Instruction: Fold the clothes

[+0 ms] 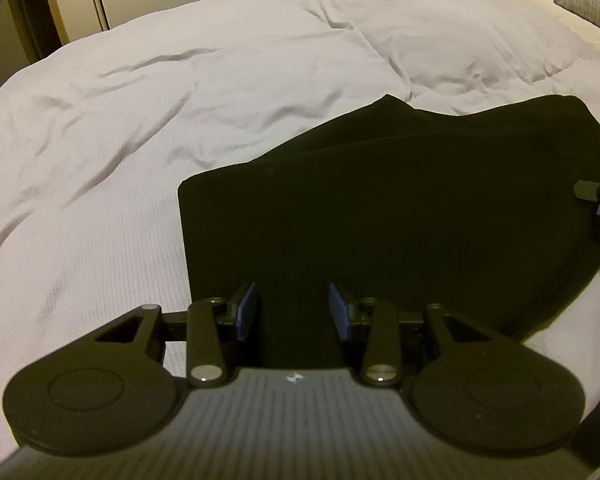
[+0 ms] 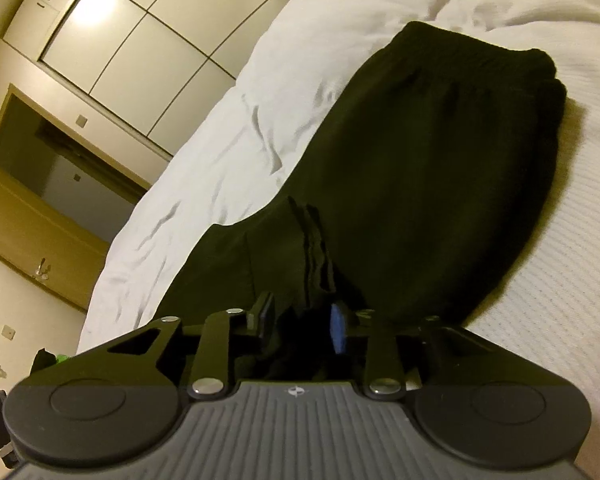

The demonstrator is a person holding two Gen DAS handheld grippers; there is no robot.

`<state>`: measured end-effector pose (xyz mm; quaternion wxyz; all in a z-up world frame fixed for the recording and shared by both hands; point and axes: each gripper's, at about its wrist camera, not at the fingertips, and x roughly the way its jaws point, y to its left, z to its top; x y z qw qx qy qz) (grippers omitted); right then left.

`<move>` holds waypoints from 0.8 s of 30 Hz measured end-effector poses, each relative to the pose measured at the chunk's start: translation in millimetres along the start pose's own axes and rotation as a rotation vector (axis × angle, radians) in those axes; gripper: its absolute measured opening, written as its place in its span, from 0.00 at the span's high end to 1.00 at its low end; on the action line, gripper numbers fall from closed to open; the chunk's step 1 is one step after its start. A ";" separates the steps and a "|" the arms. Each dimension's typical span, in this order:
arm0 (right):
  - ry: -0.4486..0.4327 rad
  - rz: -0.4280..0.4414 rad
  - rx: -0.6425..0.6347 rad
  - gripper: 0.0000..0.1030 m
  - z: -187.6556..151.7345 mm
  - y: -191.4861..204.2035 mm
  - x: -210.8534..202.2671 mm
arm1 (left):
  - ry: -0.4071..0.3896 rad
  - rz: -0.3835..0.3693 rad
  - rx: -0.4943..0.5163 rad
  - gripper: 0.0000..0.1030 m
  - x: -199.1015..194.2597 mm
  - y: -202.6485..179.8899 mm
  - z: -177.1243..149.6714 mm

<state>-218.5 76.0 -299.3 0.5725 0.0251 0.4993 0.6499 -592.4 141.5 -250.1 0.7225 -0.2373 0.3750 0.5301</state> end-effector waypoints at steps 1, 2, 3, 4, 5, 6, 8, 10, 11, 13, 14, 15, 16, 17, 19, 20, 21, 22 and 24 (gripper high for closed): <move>0.000 -0.005 -0.014 0.69 -0.1 1.0 0.2 | 0.001 -0.005 -0.005 0.66 -0.2 1.3 0.5; 0.001 -0.031 -0.058 0.72 0.1 7.3 3.4 | 0.003 -0.010 -0.009 0.66 -0.6 2.4 1.5; 0.002 -0.061 -0.109 0.87 0.3 14.9 7.3 | 0.003 -0.014 -0.011 0.66 -1.4 3.5 3.3; 0.005 -0.077 -0.169 0.94 1.1 22.4 8.5 | -0.001 -0.012 -0.013 0.66 -3.5 4.6 6.3; -0.001 -0.084 -0.230 0.94 3.2 31.3 7.6 | -0.006 -0.011 -0.016 0.66 -5.7 5.6 9.4; -0.009 -0.090 -0.290 0.94 5.6 40.6 6.3 | -0.010 -0.009 -0.018 0.66 -7.9 6.6 12.6; -0.058 -0.078 -0.382 0.95 14.1 57.3 -1.9 | -0.033 -0.019 -0.024 0.66 -16.2 8.5 19.6; -0.129 -0.066 -0.436 0.95 26.2 67.9 -16.7 | -0.065 -0.046 -0.030 0.66 -24.8 8.3 27.6; -0.168 -0.065 -0.458 0.95 32.7 71.7 -25.1 | -0.077 -0.062 -0.030 0.66 -27.4 7.2 30.5; -0.261 -0.106 -0.507 0.95 43.4 71.1 -42.3 | -0.086 -0.092 -0.024 0.65 -27.0 1.8 33.8; -0.284 -0.139 -0.501 0.95 48.5 63.0 -47.8 | -0.082 -0.103 -0.015 0.65 -23.2 -2.1 33.8; -0.301 -0.174 -0.489 0.95 53.4 53.1 -52.5 | -0.068 -0.110 -0.005 0.65 -15.8 -7.3 32.9; -0.290 -0.203 -0.441 0.95 58.0 36.4 -52.6 | -0.046 -0.111 -0.001 0.65 -6.8 -11.8 31.4; -0.273 -0.229 -0.385 0.95 62.5 18.0 -51.7 | -0.029 -0.108 0.001 0.65 0.0 -15.4 29.2; -0.217 -0.257 -0.256 0.95 66.6 -22.2 -42.4 | 0.004 -0.103 0.003 0.65 13.1 -22.7 24.8; -0.214 -0.252 -0.240 0.95 65.5 -29.3 -40.6 | 0.003 -0.101 0.006 0.65 14.7 -25.0 23.0; -0.217 -0.244 -0.233 0.95 64.0 -33.7 -39.4 | -0.001 -0.103 0.006 0.65 14.1 -27.1 21.5; -0.219 -0.237 -0.226 0.95 62.5 -38.1 -38.2 | -0.003 -0.108 0.003 0.65 12.9 -27.1 22.0; -0.253 -0.237 -0.278 0.95 61.3 -27.0 -40.9 | -0.012 -0.112 -0.003 0.65 9.2 -25.6 24.3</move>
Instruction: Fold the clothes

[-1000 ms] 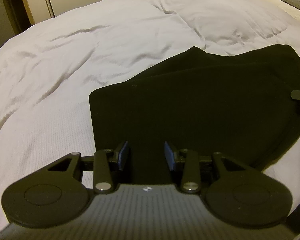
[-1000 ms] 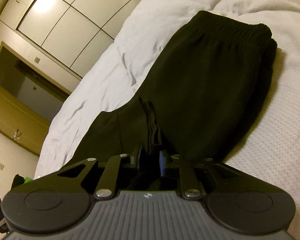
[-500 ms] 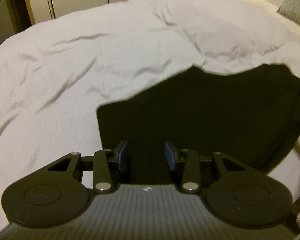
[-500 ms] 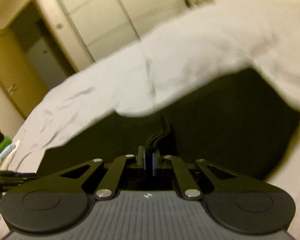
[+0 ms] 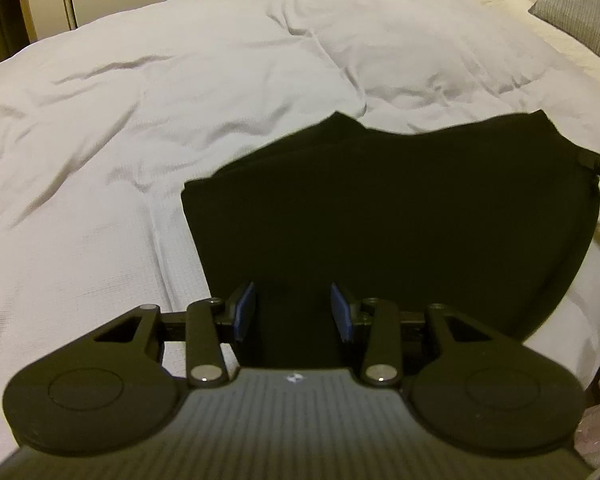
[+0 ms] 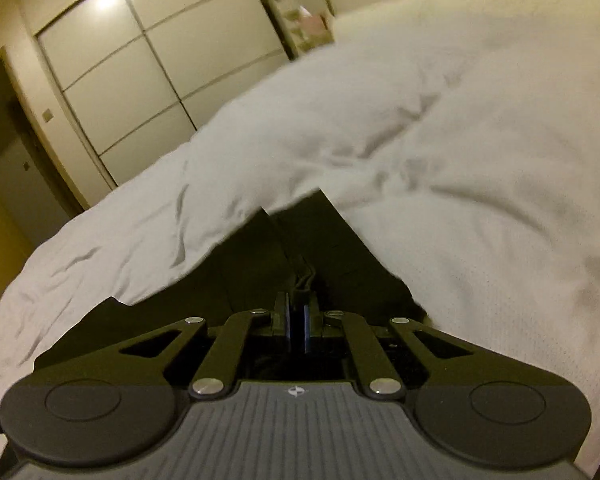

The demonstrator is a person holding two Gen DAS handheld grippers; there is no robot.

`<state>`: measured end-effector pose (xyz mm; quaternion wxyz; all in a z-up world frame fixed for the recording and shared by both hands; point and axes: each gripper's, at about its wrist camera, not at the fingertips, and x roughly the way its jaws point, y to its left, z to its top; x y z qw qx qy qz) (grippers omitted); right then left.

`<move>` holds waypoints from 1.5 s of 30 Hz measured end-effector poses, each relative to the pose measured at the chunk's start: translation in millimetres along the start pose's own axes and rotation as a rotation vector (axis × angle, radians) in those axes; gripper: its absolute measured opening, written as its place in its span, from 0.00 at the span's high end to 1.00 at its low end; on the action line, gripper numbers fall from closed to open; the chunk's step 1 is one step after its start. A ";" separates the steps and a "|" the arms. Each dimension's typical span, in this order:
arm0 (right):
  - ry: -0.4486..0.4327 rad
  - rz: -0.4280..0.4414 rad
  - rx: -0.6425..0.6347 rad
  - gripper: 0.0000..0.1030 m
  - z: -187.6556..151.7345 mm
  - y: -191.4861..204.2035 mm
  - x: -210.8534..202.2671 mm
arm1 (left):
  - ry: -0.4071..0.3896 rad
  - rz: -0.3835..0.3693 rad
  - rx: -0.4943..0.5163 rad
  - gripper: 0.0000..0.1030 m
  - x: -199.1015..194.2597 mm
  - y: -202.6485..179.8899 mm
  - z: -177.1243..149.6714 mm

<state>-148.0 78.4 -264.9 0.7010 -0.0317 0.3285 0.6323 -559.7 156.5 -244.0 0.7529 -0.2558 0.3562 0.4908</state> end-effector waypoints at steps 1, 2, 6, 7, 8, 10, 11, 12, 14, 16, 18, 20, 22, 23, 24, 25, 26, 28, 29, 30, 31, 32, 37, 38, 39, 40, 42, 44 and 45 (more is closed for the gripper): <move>-0.022 -0.003 -0.026 0.96 3.3 5.6 -2.1 | -0.011 0.003 0.002 0.65 -2.1 0.9 1.2; -0.044 -0.007 -0.047 0.96 4.5 9.0 -6.1 | -0.021 0.005 0.005 0.65 -5.4 2.3 1.5; -0.045 -0.071 -0.058 0.96 6.7 5.1 0.8 | -0.010 0.001 0.009 0.65 -0.3 0.3 2.1; -0.026 -0.084 -0.037 0.96 4.9 -1.4 5.6 | -0.001 0.002 0.013 0.65 2.3 -0.7 0.5; -0.007 -0.085 -0.003 0.98 1.6 -9.5 7.3 | 0.004 0.003 0.012 0.65 3.4 -1.3 -0.9; -0.004 -0.095 0.037 0.99 -3.5 -17.2 9.1 | 0.005 0.002 0.010 0.65 3.2 -2.1 -3.1; -0.016 -0.105 0.030 0.99 -4.0 -15.3 7.1 | 0.000 0.000 0.008 0.65 1.5 -1.2 -2.5; -0.030 -0.115 0.021 0.99 -4.2 -12.7 4.8 | -0.006 -0.002 0.005 0.65 -0.1 -0.1 -1.8; -0.043 -0.133 -0.003 0.99 -4.4 -7.9 2.2 | -0.013 0.000 0.002 0.65 -1.2 1.6 -0.1; -0.032 -0.153 -0.003 0.99 -5.0 -9.1 4.6 | -0.011 0.004 0.003 0.65 1.0 2.3 1.3; -0.008 -0.168 0.007 1.00 -7.5 -13.7 10.6 | -0.004 -0.003 0.009 0.65 6.4 0.4 0.9; 0.014 -0.184 0.001 0.99 -9.5 -15.2 15.3 | 0.009 0.014 0.017 0.65 12.9 -1.8 -0.1; 0.023 -0.194 -0.011 0.95 -7.9 -12.0 12.1 | 0.007 0.025 0.017 0.65 14.5 -3.5 -0.6; 0.023 -0.201 -0.021 0.90 -6.1 -9.0 8.0 | 0.006 0.027 0.016 0.65 14.1 -4.0 -0.5; 0.014 -0.222 -0.029 0.74 -3.3 -6.1 3.2 | 0.004 0.029 0.016 0.65 14.0 -4.7 -0.2; 0.004 -0.246 -0.037 0.61 -0.2 -3.3 -1.8 | 0.003 0.030 0.018 0.65 14.1 -5.5 0.1; -0.009 -0.252 -0.044 0.59 1.8 0.6 -7.0 | 0.002 0.031 0.020 0.65 14.3 -6.2 0.4; -0.036 -0.253 -0.059 0.59 5.3 9.0 -17.3 | 0.004 0.035 0.026 0.65 15.0 -7.2 0.5; -0.049 -0.254 -0.066 0.59 7.0 13.1 -22.5 | 0.006 0.038 0.029 0.65 15.5 -7.6 0.7; -0.057 -0.232 -0.082 0.59 7.1 19.5 -25.9 | 0.006 0.040 0.030 0.65 15.8 -8.1 1.0; -0.057 -0.200 -0.104 0.60 5.9 26.0 -26.1 | 0.006 0.043 0.031 0.65 15.9 -8.9 1.3; -0.047 -0.173 -0.126 0.60 4.2 30.6 -23.9 | 0.007 0.047 0.033 0.65 15.7 -9.5 1.2; 0.113 -0.191 -0.163 0.60 -10.6 20.7 14.2 | 0.010 0.065 0.037 0.65 8.5 -10.7 -0.9; 0.105 -0.189 -0.154 0.60 -9.3 21.0 9.6 | 0.009 0.070 0.039 0.65 6.1 -10.5 -1.4; 0.090 -0.192 -0.156 0.59 -6.9 23.9 3.3 | 0.007 0.074 0.038 0.65 4.0 -10.2 -1.7; 0.072 -0.197 -0.160 0.56 -4.5 27.3 -3.1 | 0.001 0.073 0.037 0.65 1.5 -10.8 -1.9; 0.046 -0.192 -0.186 0.52 -2.7 33.1 -11.4 | -0.016 0.060 0.035 0.65 -3.6 -12.6 -2.4; 0.069 -0.193 -0.197 0.49 -4.6 32.0 -7.0 | -0.023 0.015 0.031 0.65 -6.8 -14.4 -5.2; 0.106 -0.212 -0.195 0.46 -7.2 29.3 -1.2 | -0.018 0.006 0.031 0.65 -6.6 -14.8 -7.1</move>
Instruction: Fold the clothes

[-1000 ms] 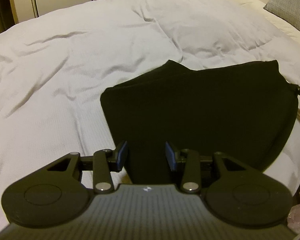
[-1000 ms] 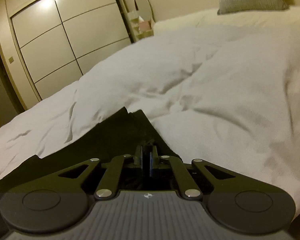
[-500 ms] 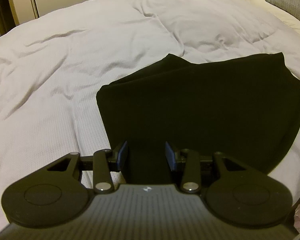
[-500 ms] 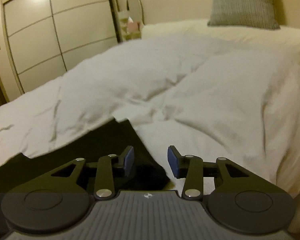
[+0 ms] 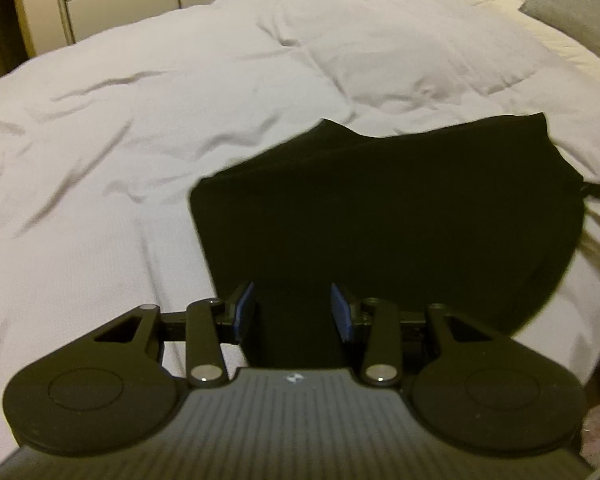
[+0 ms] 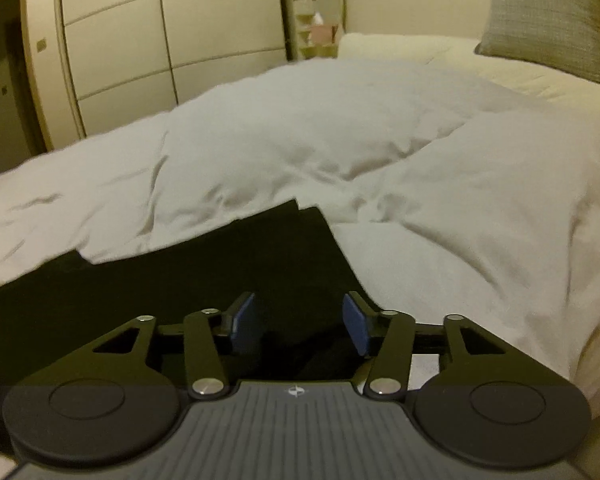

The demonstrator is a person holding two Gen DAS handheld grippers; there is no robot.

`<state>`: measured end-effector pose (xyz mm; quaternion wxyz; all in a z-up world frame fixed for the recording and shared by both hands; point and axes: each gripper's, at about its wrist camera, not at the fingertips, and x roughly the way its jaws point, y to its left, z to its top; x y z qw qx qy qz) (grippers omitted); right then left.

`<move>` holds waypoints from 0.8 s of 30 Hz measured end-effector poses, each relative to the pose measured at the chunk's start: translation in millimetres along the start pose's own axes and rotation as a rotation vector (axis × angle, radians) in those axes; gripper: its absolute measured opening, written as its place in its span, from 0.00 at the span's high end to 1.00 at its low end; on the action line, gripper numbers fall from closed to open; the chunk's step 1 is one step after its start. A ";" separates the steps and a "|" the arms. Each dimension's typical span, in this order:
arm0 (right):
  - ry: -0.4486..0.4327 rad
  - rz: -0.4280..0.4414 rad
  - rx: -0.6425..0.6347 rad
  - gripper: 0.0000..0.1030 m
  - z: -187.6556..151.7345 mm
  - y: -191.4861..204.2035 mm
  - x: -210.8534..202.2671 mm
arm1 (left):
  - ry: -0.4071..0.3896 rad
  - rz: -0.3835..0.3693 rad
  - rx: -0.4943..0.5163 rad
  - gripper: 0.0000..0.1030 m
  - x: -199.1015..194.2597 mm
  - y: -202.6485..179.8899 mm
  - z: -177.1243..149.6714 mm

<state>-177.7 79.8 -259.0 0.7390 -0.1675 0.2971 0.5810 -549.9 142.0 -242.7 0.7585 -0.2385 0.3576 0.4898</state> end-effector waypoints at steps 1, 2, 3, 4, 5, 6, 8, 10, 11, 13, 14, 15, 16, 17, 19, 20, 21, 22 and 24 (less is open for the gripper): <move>0.046 -0.019 0.000 0.38 -2.7 -1.0 7.2 | 0.014 0.003 0.003 0.65 1.6 0.3 -3.9; 0.065 -0.023 0.013 0.34 -5.2 -2.9 8.2 | 0.027 0.010 -0.002 0.65 2.8 2.3 -8.6; 0.079 -0.023 0.029 0.35 -7.7 -4.9 7.8 | 0.032 0.012 -0.015 0.65 1.7 5.6 -13.3; 0.072 -0.015 0.037 0.35 -9.6 -4.6 1.5 | 0.030 0.003 -0.040 0.65 -2.9 10.7 -18.8; 0.061 -0.004 0.043 0.35 -11.4 -3.9 -6.1 | 0.026 -0.009 -0.064 0.65 -8.3 15.3 -23.6; 0.047 0.005 0.028 0.34 -14.6 -0.1 -15.5 | 0.021 -0.018 -0.089 0.65 -15.0 19.9 -29.2; 0.022 0.041 -0.017 0.34 -23.9 11.5 -35.5 | 0.012 -0.024 -0.129 0.65 -27.9 27.4 -40.6; 0.007 0.102 -0.071 0.34 -36.5 27.9 -53.7 | 0.010 -0.015 -0.150 0.65 -38.5 31.4 -51.1; 0.009 0.140 -0.116 0.34 -45.6 41.1 -61.7 | 0.009 -0.014 -0.161 0.65 -43.6 33.3 -56.2; 0.016 0.214 -0.225 0.34 -63.9 73.2 -72.6 | 0.013 -0.013 -0.179 0.65 -51.1 36.6 -64.4; 0.020 0.251 -0.280 0.34 -72.9 89.5 -77.8 | 0.018 -0.014 -0.186 0.65 -53.3 38.0 -67.3; 0.019 0.290 -0.353 0.34 -83.2 109.0 -83.3 | 0.024 -0.016 -0.193 0.65 -55.0 39.7 -70.1; 0.009 0.316 -0.432 0.34 -93.4 128.6 -88.7 | 0.030 -0.019 -0.201 0.65 -56.6 41.4 -72.8; -0.009 0.329 -0.511 0.34 -102.6 147.9 -93.1 | 0.034 -0.022 -0.208 0.65 -58.5 43.4 -76.0; -0.050 0.353 -0.646 0.33 -117.1 182.0 -100.1 | 0.039 -0.028 -0.218 0.65 -61.2 46.7 -80.1; -0.072 0.369 -0.697 0.33 -121.9 195.7 -102.6 | 0.040 -0.030 -0.222 0.65 -62.4 48.4 -82.0; -0.096 0.373 -0.743 0.28 -125.8 207.0 -103.9 | 0.042 -0.032 -0.227 0.65 -63.6 50.1 -83.9; -0.121 0.373 -0.787 0.21 -129.4 217.7 -105.0 | 0.045 -0.032 -0.232 0.65 -64.2 52.4 -85.9; -0.162 0.370 -0.868 0.18 -137.2 235.8 -105.6 | 0.047 -0.030 -0.240 0.65 -65.3 57.0 -90.5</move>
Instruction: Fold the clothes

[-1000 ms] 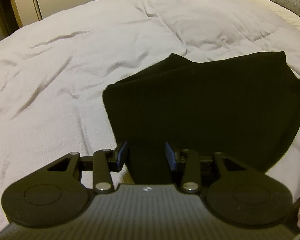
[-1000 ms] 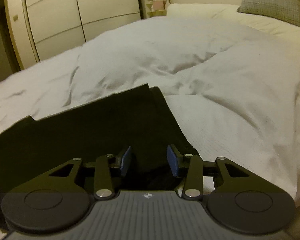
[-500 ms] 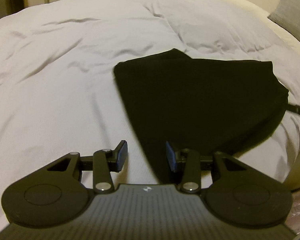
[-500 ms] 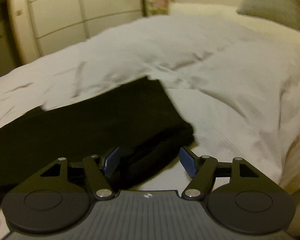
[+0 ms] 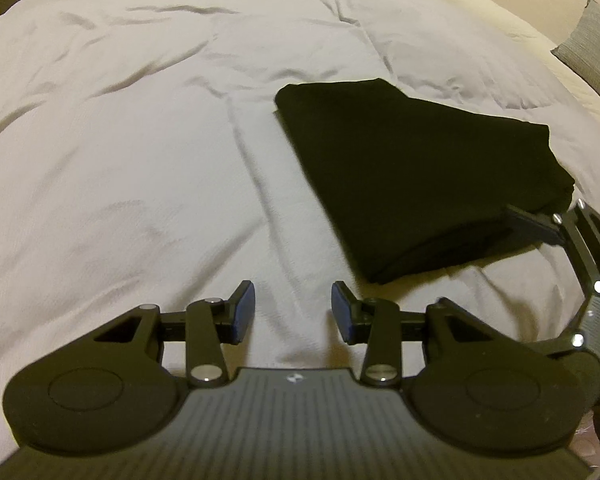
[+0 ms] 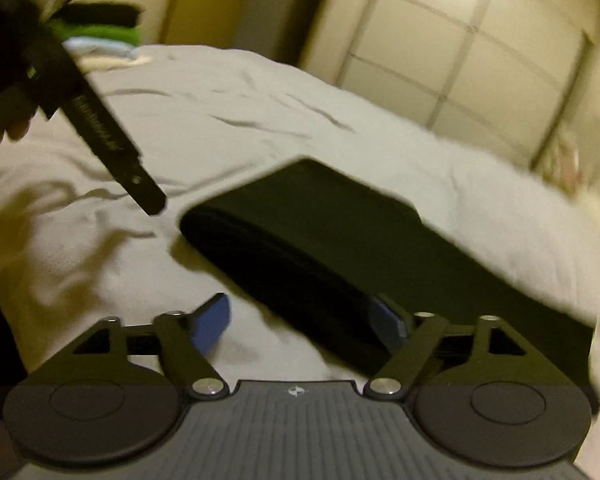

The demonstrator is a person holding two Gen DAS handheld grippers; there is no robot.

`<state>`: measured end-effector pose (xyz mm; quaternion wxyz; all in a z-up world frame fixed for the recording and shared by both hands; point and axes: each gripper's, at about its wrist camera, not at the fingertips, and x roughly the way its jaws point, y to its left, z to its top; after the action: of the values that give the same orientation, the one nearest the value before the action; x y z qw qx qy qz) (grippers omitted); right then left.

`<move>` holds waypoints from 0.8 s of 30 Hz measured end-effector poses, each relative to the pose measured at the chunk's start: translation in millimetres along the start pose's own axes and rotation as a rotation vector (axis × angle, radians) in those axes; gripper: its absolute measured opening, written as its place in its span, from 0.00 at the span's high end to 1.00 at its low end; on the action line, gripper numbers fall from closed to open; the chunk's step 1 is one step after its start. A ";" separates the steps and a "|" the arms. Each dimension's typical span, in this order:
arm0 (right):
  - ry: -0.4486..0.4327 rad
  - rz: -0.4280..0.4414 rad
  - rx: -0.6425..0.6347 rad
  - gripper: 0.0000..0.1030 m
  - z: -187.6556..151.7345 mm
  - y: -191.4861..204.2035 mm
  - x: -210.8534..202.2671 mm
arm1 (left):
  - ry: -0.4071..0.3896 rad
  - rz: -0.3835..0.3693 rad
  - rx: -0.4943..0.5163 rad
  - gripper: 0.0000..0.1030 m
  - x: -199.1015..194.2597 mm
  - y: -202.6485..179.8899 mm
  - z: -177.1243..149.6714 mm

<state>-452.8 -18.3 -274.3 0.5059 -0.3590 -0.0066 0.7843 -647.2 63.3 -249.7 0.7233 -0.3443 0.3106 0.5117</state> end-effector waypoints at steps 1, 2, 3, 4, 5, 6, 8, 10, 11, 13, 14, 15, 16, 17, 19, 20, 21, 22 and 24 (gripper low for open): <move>-0.005 -0.005 -0.037 0.18 1.8 6.9 3.4 | 0.000 0.002 -0.006 0.65 0.0 3.6 -1.0; -0.011 -0.010 -0.073 0.18 3.5 13.8 6.9 | 0.000 0.003 -0.012 0.65 0.0 7.2 -2.0; -0.016 -0.015 -0.110 0.18 5.3 20.8 10.3 | 0.000 0.005 -0.018 0.65 0.1 10.9 -2.9; -0.016 -0.022 -0.143 0.18 5.7 26.2 15.1 | -0.003 0.004 -0.024 0.65 0.1 14.5 -3.3; -0.018 -0.036 -0.176 0.18 5.4 30.9 20.2 | -0.005 0.002 -0.030 0.65 -0.2 17.4 -3.5; -0.021 -0.051 -0.209 0.18 5.1 35.4 25.3 | -0.006 0.001 -0.035 0.65 0.0 20.2 -3.5; -0.031 -0.081 -0.278 0.19 3.5 44.9 35.2 | -0.007 0.001 -0.037 0.65 2.1 23.3 -1.5; -0.040 -0.100 -0.330 0.24 1.5 49.3 45.5 | -0.005 0.005 -0.036 0.65 6.4 24.9 1.7; -0.045 -0.101 -0.344 0.27 1.1 51.1 49.3 | -0.003 0.007 -0.035 0.65 8.8 25.7 3.4; -0.052 -0.105 -0.366 0.44 0.5 55.2 55.2 | 0.000 0.012 -0.040 0.65 12.9 26.8 7.5; -0.050 -0.102 -0.356 0.50 1.2 53.5 57.8 | -0.002 0.012 -0.037 0.65 13.2 25.7 10.2; -0.047 -0.097 -0.344 0.62 2.3 51.0 60.5 | -0.004 0.012 -0.034 0.65 13.3 24.4 12.9; -0.046 -0.087 -0.305 0.74 4.6 44.9 62.0 | -0.007 0.012 -0.031 0.65 13.5 23.1 15.7; -0.051 -0.064 -0.226 0.80 8.3 34.0 60.2 | -0.009 0.012 -0.029 0.65 13.6 21.8 18.5; -0.060 0.009 -0.006 0.90 16.5 3.3 53.9 | -0.015 0.011 -0.023 0.64 13.9 19.3 24.0; -0.066 0.075 0.171 0.91 19.9 -23.6 49.4 | -0.021 0.009 -0.015 0.64 13.3 15.7 28.5; -0.079 0.136 0.356 0.91 20.1 -52.5 45.0 | -0.031 0.002 -0.005 0.64 13.5 9.5 34.7; -0.101 0.188 0.533 0.91 16.5 -80.8 40.9 | -0.041 -0.005 0.006 0.64 13.7 3.1 41.0; -0.158 0.233 0.821 0.90 -3.2 -131.1 29.8 | -0.061 -0.029 0.032 0.64 15.8 -13.8 53.4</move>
<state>-354.5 68.4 -244.4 0.5127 -0.0654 0.3078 0.7988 -624.4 111.9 -229.5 0.7451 -0.3215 0.2913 0.5066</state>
